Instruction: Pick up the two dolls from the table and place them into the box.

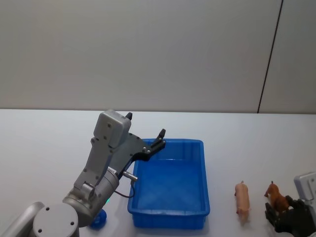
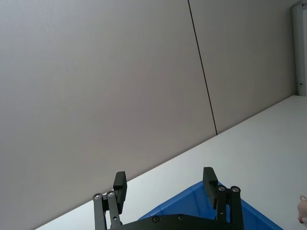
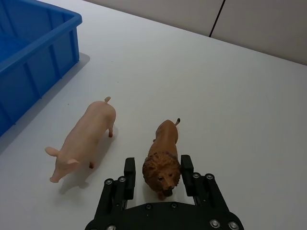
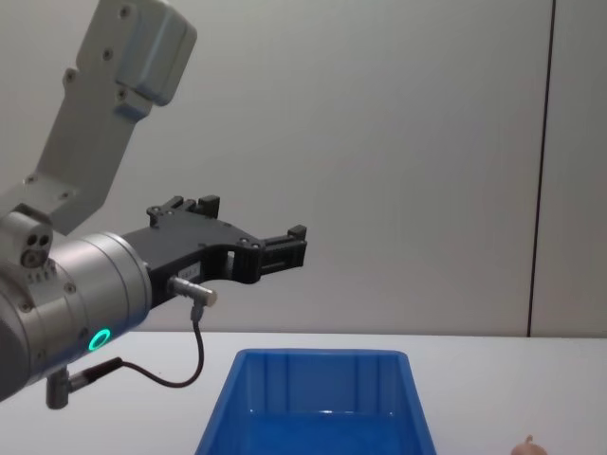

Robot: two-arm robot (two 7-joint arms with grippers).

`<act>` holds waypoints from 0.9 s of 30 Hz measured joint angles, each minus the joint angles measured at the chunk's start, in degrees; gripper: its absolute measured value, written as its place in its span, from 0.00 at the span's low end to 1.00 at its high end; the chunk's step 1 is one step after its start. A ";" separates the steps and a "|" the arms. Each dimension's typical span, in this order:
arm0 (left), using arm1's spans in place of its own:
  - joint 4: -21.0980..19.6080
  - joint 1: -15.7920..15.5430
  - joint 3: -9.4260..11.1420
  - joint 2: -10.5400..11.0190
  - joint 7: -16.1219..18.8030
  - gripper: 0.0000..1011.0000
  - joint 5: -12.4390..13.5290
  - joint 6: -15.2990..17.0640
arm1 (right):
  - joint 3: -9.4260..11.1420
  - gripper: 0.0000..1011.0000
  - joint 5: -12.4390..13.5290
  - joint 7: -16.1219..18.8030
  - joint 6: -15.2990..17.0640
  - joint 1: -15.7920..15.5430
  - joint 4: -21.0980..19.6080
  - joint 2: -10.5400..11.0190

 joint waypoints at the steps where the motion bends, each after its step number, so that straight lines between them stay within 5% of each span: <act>1: 0.00 0.00 0.00 0.00 0.00 0.99 0.00 0.00 | 0.01 0.57 -0.02 0.00 -0.12 0.00 0.07 -0.01; 7: 0.00 0.00 0.00 0.00 0.00 0.99 0.00 0.00 | 0.14 0.43 -0.39 -0.24 -1.44 -0.18 0.34 -0.06; 27: 0.00 0.00 0.00 0.00 0.00 0.99 0.00 0.00 | 0.71 0.42 -2.22 -1.10 -10.43 -1.62 -4.21 0.38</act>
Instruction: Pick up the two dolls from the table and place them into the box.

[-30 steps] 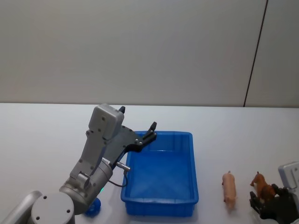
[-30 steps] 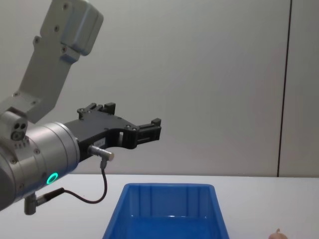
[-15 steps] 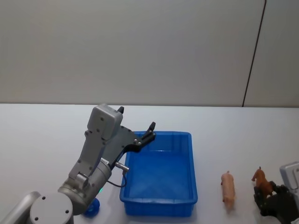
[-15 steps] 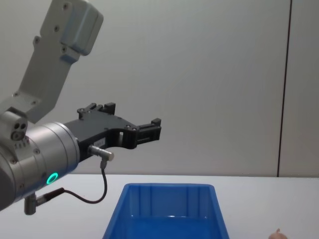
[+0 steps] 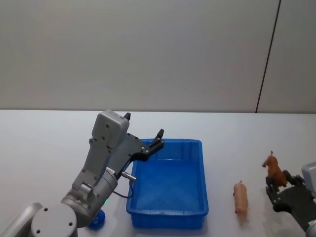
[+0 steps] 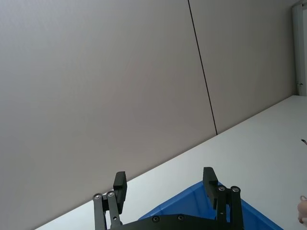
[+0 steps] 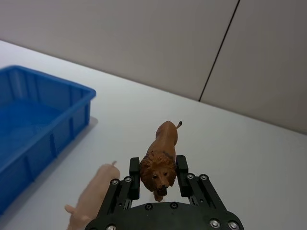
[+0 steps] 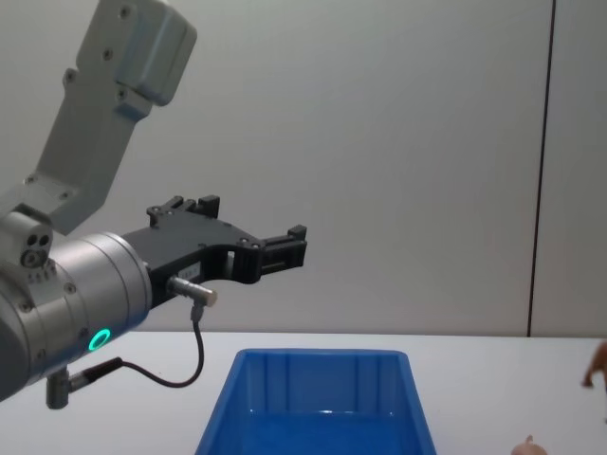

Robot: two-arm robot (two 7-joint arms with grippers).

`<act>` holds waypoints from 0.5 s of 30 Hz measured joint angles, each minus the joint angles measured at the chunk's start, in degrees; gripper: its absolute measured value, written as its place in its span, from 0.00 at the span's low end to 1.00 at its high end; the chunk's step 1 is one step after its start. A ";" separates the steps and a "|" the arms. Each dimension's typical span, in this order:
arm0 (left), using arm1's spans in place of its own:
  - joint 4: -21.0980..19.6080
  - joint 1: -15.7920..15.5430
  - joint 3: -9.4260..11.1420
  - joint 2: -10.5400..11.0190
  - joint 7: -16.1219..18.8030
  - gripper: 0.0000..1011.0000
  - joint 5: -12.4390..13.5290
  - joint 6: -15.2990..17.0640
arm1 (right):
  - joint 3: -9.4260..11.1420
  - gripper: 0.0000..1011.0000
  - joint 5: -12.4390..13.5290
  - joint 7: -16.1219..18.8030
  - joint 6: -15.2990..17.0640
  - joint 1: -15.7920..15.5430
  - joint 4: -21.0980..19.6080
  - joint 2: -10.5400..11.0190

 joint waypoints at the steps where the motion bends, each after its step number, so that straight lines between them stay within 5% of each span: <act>1: 0.00 0.00 0.00 0.00 0.00 0.99 0.00 0.00 | 0.01 0.42 0.00 0.24 -0.38 -0.03 -0.28 0.03; 15: 0.00 0.00 0.00 0.00 0.00 0.99 0.00 0.00 | -0.41 0.42 1.50 7.97 -6.50 0.37 -3.08 -0.09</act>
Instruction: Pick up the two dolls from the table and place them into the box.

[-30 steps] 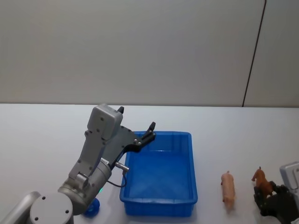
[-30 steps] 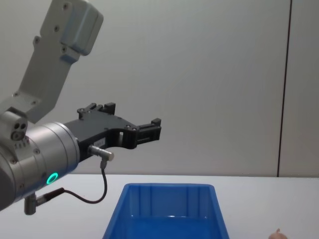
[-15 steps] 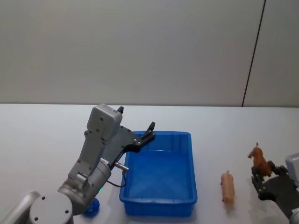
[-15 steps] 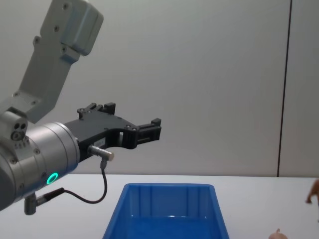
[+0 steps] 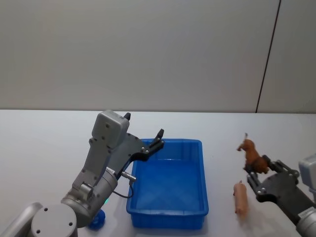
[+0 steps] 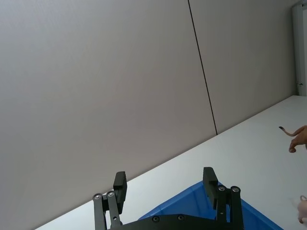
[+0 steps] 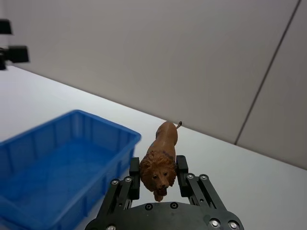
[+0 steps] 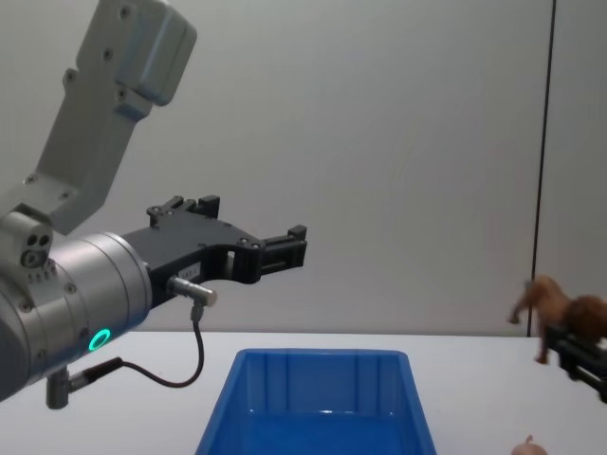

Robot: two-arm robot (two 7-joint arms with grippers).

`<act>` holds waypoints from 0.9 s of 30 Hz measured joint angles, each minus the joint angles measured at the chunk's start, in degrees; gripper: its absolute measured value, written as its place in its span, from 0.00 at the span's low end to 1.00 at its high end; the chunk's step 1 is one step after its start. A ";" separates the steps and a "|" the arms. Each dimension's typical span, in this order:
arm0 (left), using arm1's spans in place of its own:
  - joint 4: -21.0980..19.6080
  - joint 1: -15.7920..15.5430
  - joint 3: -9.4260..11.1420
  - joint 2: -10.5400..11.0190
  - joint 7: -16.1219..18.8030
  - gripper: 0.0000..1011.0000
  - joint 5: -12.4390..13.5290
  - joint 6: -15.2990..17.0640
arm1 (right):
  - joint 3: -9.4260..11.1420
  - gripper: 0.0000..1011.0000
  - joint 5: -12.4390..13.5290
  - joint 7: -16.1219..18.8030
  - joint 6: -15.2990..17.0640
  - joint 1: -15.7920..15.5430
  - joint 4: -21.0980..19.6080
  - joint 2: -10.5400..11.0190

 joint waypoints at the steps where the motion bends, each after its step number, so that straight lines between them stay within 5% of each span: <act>1: 0.00 0.00 0.00 0.00 0.00 0.99 0.00 0.00 | -0.10 0.42 0.25 1.14 -0.54 0.16 -0.13 -0.10; 21: 0.00 0.00 0.00 0.00 0.00 0.99 0.00 0.00 | -3.37 0.44 1.17 15.19 -4.22 4.91 1.81 -4.01; 27: 0.00 0.00 0.00 0.00 0.00 0.99 0.00 0.00 | -5.23 0.62 0.02 19.24 -4.41 8.08 5.36 -7.02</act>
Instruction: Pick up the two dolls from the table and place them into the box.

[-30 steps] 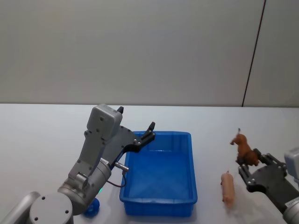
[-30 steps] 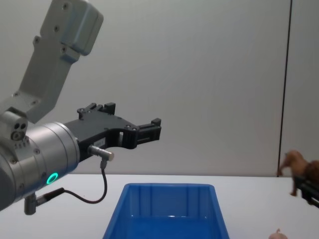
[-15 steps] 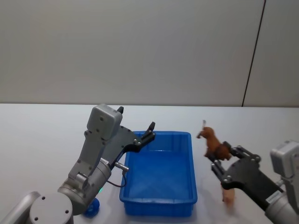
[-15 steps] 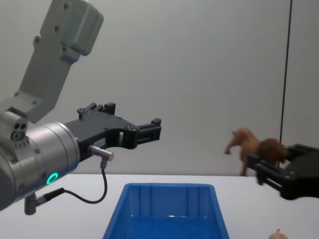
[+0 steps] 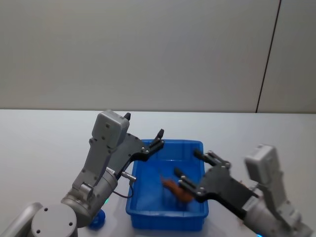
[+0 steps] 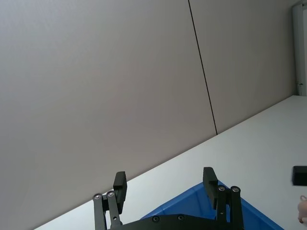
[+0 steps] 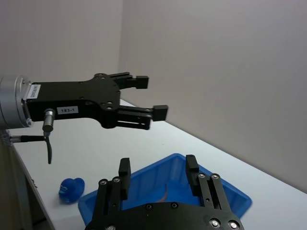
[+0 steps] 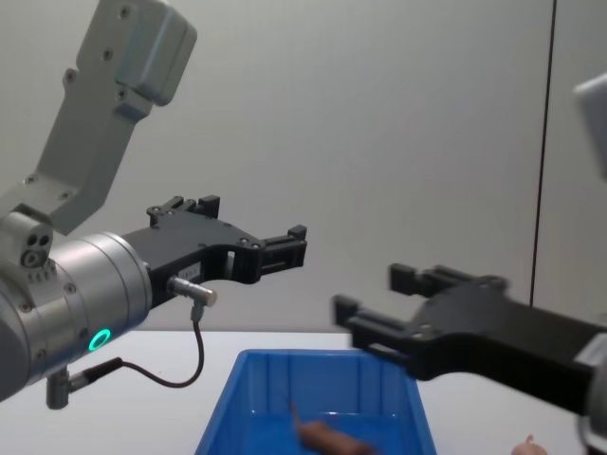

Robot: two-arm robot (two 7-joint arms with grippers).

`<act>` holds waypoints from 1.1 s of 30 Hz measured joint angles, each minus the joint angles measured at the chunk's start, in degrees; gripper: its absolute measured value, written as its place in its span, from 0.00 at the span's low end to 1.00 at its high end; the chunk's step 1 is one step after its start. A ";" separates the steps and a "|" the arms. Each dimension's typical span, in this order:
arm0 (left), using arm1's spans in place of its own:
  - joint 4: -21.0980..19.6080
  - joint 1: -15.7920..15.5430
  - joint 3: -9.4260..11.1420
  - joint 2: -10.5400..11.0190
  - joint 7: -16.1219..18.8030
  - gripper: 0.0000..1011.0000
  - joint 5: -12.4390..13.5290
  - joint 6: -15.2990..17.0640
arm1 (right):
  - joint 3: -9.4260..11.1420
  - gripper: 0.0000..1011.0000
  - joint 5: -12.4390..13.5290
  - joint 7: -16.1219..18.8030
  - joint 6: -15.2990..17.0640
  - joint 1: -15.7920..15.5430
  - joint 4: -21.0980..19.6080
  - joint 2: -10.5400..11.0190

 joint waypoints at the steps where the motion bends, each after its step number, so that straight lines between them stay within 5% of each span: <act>1: 0.00 0.00 0.00 0.00 0.00 0.99 0.00 0.00 | -0.48 0.68 -0.33 0.74 0.00 0.85 1.09 -0.77; 13: 0.00 0.00 0.00 0.00 0.00 0.99 0.00 0.00 | -2.41 0.99 -2.04 1.89 0.33 4.60 6.23 -4.26; 23: 0.00 0.00 0.00 0.00 0.00 0.99 0.00 0.00 | -2.53 0.99 -1.76 -0.62 0.90 4.78 6.86 -4.55; 33: 0.00 0.00 0.00 0.00 0.00 0.99 0.00 0.00 | -1.51 0.99 -0.13 -5.34 2.65 2.07 3.95 -2.52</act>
